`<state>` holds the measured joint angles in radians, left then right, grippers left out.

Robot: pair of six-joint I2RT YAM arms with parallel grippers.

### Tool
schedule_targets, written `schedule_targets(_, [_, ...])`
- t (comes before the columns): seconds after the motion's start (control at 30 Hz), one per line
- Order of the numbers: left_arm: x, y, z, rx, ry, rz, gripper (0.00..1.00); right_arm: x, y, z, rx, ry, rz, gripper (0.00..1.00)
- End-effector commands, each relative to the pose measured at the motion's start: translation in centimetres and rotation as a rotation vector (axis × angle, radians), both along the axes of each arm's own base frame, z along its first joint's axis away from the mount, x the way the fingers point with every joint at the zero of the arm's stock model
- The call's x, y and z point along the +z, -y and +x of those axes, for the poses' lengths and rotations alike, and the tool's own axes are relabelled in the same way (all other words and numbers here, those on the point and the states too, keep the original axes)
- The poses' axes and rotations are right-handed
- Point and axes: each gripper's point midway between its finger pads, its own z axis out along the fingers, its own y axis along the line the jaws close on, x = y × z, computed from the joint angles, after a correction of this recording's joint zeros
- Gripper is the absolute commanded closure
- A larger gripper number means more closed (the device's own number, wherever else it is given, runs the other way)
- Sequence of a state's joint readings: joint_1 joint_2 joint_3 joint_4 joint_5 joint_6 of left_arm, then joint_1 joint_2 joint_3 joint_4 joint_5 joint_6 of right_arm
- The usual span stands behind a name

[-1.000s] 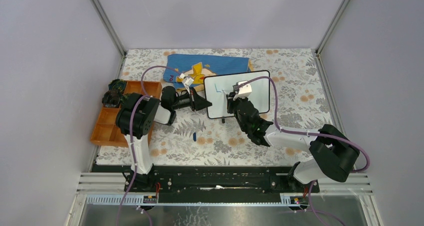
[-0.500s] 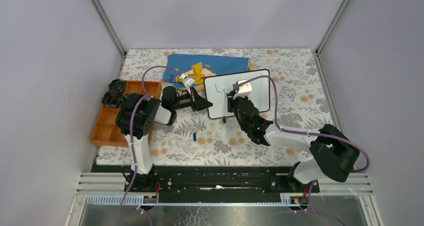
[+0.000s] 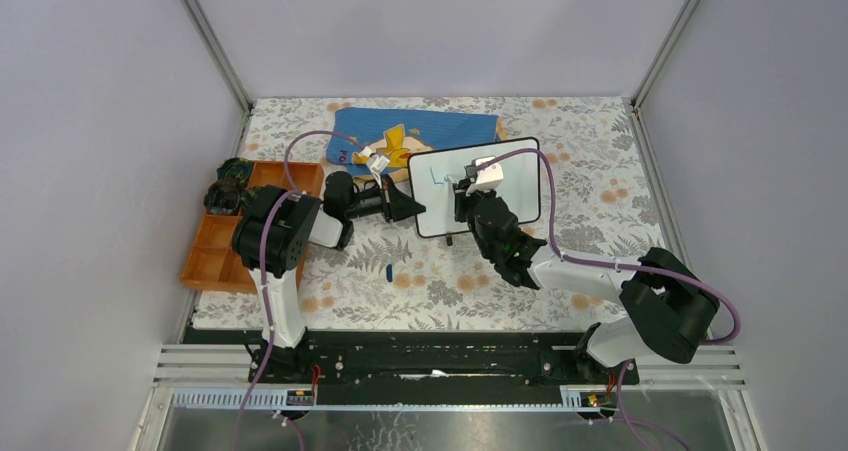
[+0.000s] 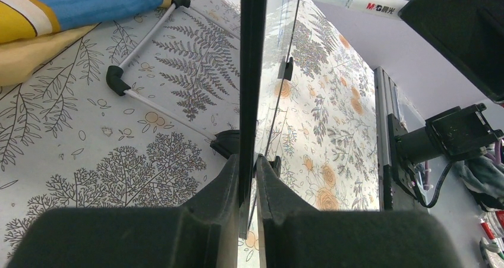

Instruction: Write a sentence on the whiteboard

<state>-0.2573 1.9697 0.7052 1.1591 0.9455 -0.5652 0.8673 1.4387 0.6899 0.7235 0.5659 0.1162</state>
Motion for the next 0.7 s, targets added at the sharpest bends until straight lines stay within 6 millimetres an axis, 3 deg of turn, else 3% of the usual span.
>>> schedule_targets(0.0, [-1.9,0.2,-0.9,-0.010,-0.064,0.044,1.00,2.1,-0.6,0.6,0.016,0.035,0.044,1.00])
schedule_targets(0.47, [-1.9,0.2,-0.9,-0.010,-0.063,0.045,1.00,1.4,-0.7,0.3,0.031,0.012,0.045,1.00])
schedule_targets(0.67, [-2.1,0.2,-0.8,-0.008,-0.068,0.048,1.00,3.6,0.9,-0.2,-0.013,0.056,0.080,1.00])
